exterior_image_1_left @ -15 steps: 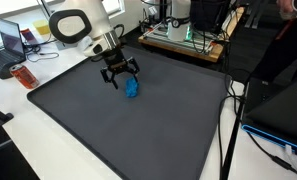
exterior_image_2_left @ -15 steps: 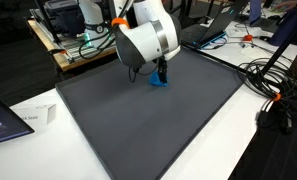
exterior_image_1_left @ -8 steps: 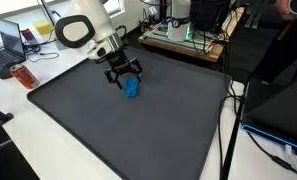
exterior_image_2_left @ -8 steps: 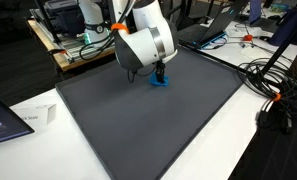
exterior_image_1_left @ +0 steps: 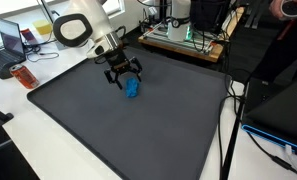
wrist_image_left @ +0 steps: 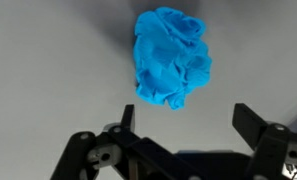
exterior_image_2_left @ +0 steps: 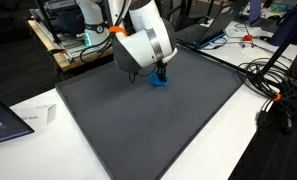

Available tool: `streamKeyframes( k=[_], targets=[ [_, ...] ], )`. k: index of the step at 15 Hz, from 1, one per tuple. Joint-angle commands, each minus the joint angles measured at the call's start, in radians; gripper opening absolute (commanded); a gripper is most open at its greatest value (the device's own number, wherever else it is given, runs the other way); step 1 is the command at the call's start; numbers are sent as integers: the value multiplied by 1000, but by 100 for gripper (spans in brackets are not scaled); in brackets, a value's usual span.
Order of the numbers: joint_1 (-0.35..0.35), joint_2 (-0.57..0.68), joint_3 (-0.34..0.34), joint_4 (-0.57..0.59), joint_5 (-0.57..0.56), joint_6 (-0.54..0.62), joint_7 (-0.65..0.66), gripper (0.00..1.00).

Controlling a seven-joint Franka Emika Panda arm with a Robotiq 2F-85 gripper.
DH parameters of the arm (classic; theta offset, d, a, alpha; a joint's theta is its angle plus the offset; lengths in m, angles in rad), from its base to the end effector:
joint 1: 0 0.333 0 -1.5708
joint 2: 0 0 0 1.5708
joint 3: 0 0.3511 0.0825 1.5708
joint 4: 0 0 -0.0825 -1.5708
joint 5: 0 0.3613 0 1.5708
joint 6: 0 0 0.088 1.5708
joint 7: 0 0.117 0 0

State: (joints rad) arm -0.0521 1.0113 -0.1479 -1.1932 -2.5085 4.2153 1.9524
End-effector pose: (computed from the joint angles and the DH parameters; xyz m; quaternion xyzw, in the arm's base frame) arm 0.5996 -0.0071 0.2138 -0.9169 -0.3395 -0.0837 0.1926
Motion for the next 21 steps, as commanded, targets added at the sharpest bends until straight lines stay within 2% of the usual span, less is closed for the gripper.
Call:
streamKeyframes(
  k=[1, 14, 21],
  targets=[
    [-40, -10, 39, -5, 0, 23, -36, 100],
    [-93, -30, 103, -57, 0, 22, -140, 100],
    [-149, -36, 158, -59, 0, 22, -190, 100]
  ],
)
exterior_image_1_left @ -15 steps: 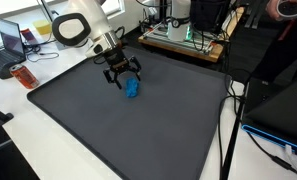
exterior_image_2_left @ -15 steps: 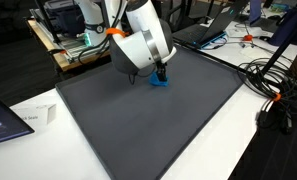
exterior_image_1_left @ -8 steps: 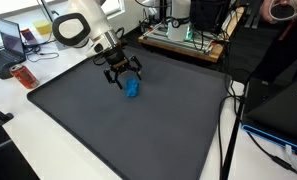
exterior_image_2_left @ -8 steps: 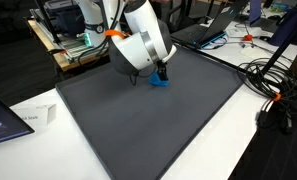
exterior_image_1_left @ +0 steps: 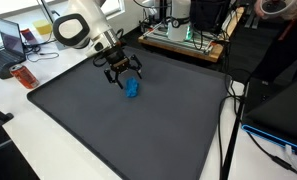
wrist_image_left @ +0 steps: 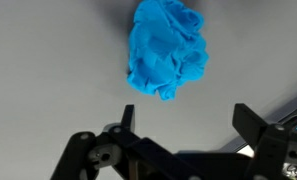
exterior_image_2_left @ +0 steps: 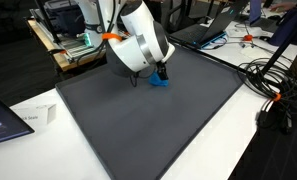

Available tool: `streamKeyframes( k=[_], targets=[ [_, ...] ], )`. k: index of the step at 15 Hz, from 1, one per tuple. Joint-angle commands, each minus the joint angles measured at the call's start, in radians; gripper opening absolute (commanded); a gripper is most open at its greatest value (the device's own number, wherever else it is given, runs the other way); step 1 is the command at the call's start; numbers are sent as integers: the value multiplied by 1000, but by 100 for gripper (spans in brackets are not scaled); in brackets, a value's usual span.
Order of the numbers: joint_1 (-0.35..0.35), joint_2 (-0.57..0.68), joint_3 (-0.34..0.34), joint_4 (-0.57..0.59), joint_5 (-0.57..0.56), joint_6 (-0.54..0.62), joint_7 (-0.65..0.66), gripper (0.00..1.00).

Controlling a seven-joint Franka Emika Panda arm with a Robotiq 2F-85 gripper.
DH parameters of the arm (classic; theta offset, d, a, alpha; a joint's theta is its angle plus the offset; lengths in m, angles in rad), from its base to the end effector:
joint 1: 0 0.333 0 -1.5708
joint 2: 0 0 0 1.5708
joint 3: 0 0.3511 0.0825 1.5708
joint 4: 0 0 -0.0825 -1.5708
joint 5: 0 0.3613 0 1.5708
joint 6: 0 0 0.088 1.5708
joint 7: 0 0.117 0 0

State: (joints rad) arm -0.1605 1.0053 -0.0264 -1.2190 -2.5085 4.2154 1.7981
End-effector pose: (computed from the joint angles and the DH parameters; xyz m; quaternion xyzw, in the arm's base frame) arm 0.5950 -0.0206 0.2160 -0.8864 -0.3824 -0.1200 0.2316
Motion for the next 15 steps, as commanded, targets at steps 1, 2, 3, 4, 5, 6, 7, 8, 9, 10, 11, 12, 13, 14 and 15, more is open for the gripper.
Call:
streamKeyframes(
  k=[1, 2, 3, 4, 5, 6, 7, 8, 9, 10, 11, 12, 13, 14, 15],
  targets=[
    [-52, -31, 47, -32, 0, 22, -40, 100],
    [-59, -34, 53, -29, 0, 22, -41, 100],
    [-68, -42, 60, -30, 0, 22, -48, 100],
    [-73, -48, 61, -26, 0, 22, -51, 100],
    [-79, -58, 63, -23, 0, 22, -58, 100],
    [-81, -71, 58, -24, 0, 22, -61, 100],
    [-78, -83, 45, -22, 0, 22, -55, 100],
    [-80, -95, 44, -30, 0, 22, -59, 100],
    [-73, -104, 27, -25, 0, 22, -46, 100],
    [-56, -119, 0, -31, 0, 21, -34, 100],
    [-47, -132, -15, -43, 0, 21, -32, 100],
    [-30, -142, -44, -46, 0, 21, -18, 100],
    [-6, -156, -81, -57, 0, 21, -5, 100],
    [15, -169, -112, -77, 0, 15, 2, 100],
    [47, -178, -157, -88, 0, 11, 12, 100]
  ],
)
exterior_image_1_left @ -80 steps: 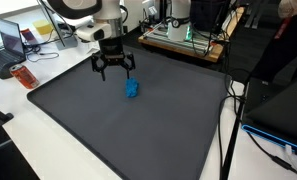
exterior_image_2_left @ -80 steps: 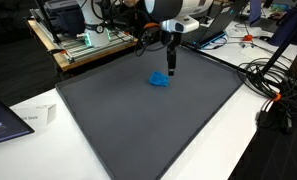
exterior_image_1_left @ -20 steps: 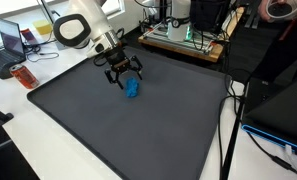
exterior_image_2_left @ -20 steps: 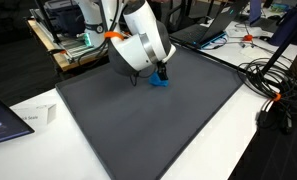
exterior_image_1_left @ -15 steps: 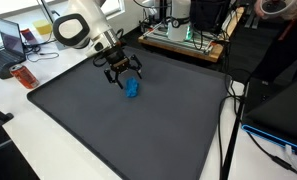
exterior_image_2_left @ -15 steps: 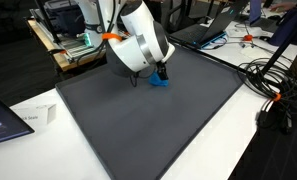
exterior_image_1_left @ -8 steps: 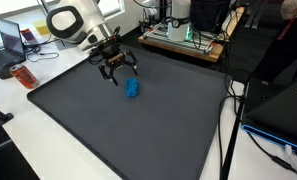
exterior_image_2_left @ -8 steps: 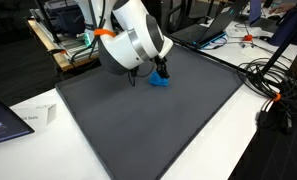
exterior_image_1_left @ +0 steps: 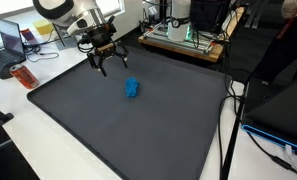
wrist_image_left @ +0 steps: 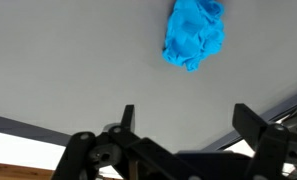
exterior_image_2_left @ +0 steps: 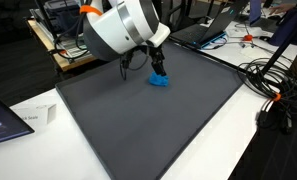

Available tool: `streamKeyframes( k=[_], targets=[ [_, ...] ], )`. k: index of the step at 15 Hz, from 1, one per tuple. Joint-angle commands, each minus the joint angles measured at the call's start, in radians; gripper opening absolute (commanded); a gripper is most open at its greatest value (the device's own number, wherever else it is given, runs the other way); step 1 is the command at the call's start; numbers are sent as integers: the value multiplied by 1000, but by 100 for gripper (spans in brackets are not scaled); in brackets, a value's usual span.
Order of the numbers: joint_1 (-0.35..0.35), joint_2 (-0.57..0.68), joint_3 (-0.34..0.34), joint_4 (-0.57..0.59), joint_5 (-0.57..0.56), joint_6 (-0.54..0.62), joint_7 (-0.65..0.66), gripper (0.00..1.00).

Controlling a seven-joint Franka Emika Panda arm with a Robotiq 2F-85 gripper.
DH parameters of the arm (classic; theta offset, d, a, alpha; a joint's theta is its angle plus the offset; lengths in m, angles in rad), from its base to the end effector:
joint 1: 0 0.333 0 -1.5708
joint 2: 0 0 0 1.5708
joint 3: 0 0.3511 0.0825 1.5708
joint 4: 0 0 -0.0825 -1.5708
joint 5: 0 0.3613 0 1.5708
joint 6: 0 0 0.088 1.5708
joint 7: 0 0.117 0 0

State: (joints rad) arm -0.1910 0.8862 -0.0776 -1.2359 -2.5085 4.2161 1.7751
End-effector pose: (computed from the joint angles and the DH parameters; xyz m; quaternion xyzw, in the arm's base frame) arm 0.5982 -0.0614 0.2799 -0.8931 -0.3792 -0.1590 0.1823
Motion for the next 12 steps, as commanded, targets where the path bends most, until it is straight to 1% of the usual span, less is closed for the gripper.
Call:
streamKeyframes(
  k=[1, 4, 6, 9, 12],
  targets=[
    [113, -70, -153, -98, 15, 11, 25, 100],
    [209, -95, -264, -145, 1, 9, 57, 100],
    [263, -114, -322, -161, 1, 9, 75, 100],
    [324, -160, -374, -195, 1, 10, 119, 100],
    [400, -207, -443, -250, 1, 10, 170, 100]
  ],
)
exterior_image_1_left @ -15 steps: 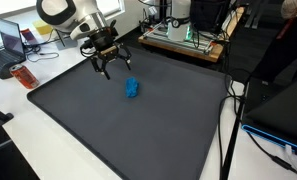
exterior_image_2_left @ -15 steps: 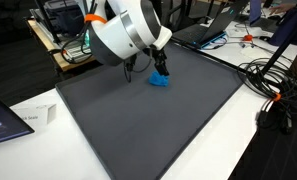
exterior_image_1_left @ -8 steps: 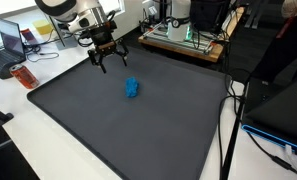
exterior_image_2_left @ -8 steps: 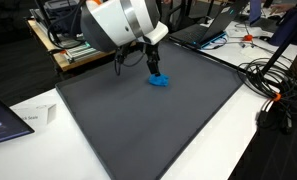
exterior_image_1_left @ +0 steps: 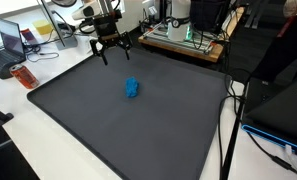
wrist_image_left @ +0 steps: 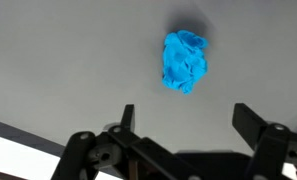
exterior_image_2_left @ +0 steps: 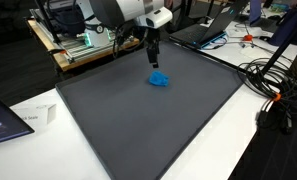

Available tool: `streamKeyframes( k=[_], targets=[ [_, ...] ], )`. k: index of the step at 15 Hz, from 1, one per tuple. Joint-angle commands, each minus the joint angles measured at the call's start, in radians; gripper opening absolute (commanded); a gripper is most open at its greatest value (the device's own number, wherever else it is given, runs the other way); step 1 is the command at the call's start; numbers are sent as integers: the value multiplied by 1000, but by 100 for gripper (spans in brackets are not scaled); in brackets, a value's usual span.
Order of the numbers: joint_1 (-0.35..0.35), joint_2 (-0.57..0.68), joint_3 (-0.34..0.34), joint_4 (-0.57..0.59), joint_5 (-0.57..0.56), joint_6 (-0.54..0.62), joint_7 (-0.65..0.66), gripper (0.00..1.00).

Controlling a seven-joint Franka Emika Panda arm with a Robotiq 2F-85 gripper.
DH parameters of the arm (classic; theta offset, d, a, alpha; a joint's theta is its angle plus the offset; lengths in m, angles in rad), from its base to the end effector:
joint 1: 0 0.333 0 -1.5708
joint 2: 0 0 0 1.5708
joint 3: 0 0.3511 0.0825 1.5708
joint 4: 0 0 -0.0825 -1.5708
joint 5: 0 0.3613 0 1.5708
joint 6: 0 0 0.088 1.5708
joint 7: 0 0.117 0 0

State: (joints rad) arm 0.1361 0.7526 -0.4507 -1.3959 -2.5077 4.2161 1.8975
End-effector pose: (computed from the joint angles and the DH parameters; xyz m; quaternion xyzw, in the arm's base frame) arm 0.5718 -0.0297 0.3221 -0.9264 -0.3548 -0.0902 0.0881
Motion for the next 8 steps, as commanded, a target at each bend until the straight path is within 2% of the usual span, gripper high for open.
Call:
streamKeyframes(
  k=[1, 8],
  targets=[
    [105, -88, -100, -115, 0, 6, 62, 100],
    [347, -239, -273, -384, 0, -55, 222, 100]
  ],
)
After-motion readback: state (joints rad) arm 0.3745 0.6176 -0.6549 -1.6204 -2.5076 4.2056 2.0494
